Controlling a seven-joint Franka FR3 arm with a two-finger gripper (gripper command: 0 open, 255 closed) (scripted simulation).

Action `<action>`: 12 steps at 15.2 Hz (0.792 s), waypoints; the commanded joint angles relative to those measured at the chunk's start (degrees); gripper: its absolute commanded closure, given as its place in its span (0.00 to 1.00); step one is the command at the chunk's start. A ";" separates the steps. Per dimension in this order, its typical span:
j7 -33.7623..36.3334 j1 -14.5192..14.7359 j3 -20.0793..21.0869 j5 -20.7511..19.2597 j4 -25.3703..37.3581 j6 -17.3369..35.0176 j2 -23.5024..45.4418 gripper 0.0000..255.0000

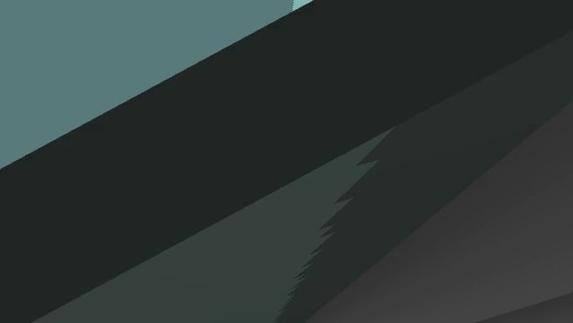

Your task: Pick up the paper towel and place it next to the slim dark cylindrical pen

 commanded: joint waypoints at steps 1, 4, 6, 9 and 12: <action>-1.78 -1.40 -0.90 -1.12 0.24 -1.25 -1.29 1.00; -5.20 -2.91 -3.35 -2.30 1.19 -2.87 -2.40 1.00; -7.60 -3.61 -5.27 -2.94 2.15 -3.97 -2.87 1.00; -11.33 -4.07 -8.63 -3.69 4.08 -5.62 -3.22 1.00; -15.20 -3.72 -12.67 -4.19 6.58 -7.28 -3.21 1.00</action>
